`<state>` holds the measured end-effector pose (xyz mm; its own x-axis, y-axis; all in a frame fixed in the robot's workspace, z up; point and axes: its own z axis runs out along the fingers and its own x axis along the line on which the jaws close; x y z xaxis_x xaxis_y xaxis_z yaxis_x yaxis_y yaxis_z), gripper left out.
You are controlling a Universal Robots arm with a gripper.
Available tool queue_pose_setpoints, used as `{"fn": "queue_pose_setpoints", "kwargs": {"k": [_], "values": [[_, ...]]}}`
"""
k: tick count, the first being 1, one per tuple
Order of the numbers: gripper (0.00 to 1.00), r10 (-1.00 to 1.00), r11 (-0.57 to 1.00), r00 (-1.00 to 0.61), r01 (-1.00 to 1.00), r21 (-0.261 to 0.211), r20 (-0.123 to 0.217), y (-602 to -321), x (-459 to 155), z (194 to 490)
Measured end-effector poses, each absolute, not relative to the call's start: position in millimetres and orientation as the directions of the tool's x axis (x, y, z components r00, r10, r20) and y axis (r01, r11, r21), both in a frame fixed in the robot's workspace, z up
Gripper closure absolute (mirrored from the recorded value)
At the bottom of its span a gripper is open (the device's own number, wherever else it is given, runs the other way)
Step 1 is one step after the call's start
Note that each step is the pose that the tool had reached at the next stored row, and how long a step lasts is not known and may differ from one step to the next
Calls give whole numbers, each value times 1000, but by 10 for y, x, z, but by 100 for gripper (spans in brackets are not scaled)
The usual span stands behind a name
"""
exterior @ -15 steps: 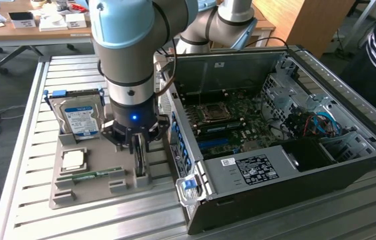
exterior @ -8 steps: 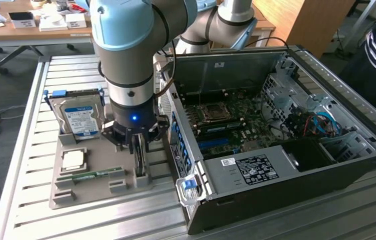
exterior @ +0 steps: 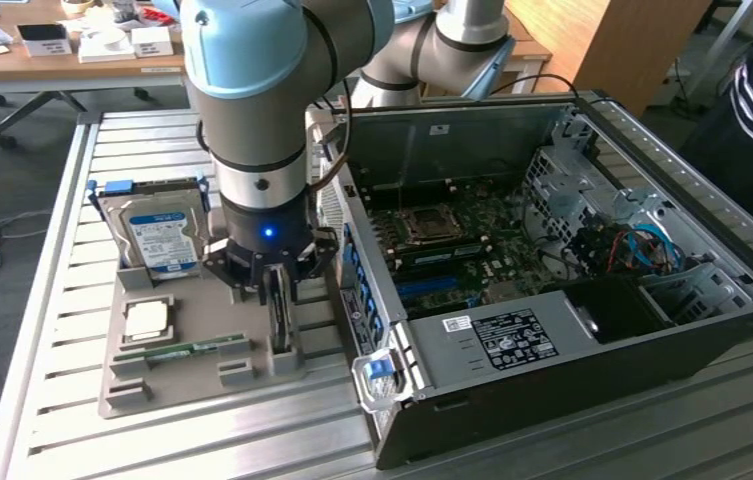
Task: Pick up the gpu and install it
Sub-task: 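Pick up the gpu and move the gpu toward the slot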
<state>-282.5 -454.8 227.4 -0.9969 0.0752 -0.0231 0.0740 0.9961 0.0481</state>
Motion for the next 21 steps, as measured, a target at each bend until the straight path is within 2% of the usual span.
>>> {"fn": "queue_pose_setpoints", "kwargs": {"k": [18,19,21], "values": [[58,75,996,-997,74,48,-23,-4545,-2833,2274],[60,75,996,-997,74,48,-23,-4545,-2832,2275],[72,75,996,-997,74,48,-23,-4545,-2833,2275]]}}
